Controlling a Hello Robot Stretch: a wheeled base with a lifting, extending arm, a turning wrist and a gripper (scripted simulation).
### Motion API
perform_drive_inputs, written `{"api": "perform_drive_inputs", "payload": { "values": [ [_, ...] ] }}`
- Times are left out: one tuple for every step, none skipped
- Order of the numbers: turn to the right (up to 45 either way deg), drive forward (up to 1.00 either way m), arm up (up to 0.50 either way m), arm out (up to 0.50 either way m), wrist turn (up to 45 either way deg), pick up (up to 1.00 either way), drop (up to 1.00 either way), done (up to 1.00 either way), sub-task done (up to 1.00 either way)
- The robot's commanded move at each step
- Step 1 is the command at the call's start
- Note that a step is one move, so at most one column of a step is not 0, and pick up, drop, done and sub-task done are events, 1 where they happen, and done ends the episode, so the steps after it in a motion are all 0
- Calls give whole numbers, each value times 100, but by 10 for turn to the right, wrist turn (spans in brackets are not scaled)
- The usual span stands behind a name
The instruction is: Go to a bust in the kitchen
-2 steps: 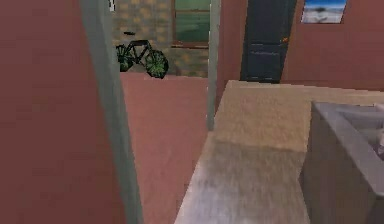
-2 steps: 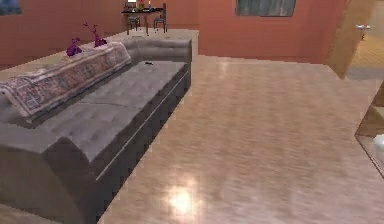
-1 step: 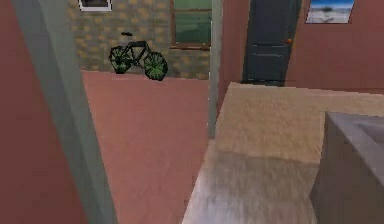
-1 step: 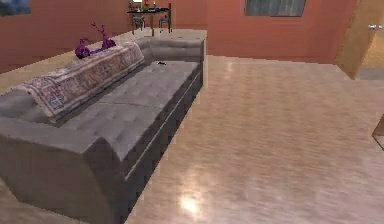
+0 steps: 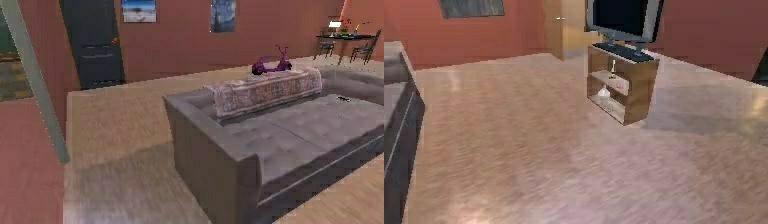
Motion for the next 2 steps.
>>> {"api": "perform_drive_inputs", "payload": {
  "values": [
    [450,0,0,0,0,0,0,0,0],
    [150,0,0,0,0,0,0,0,0]
  ]
}}
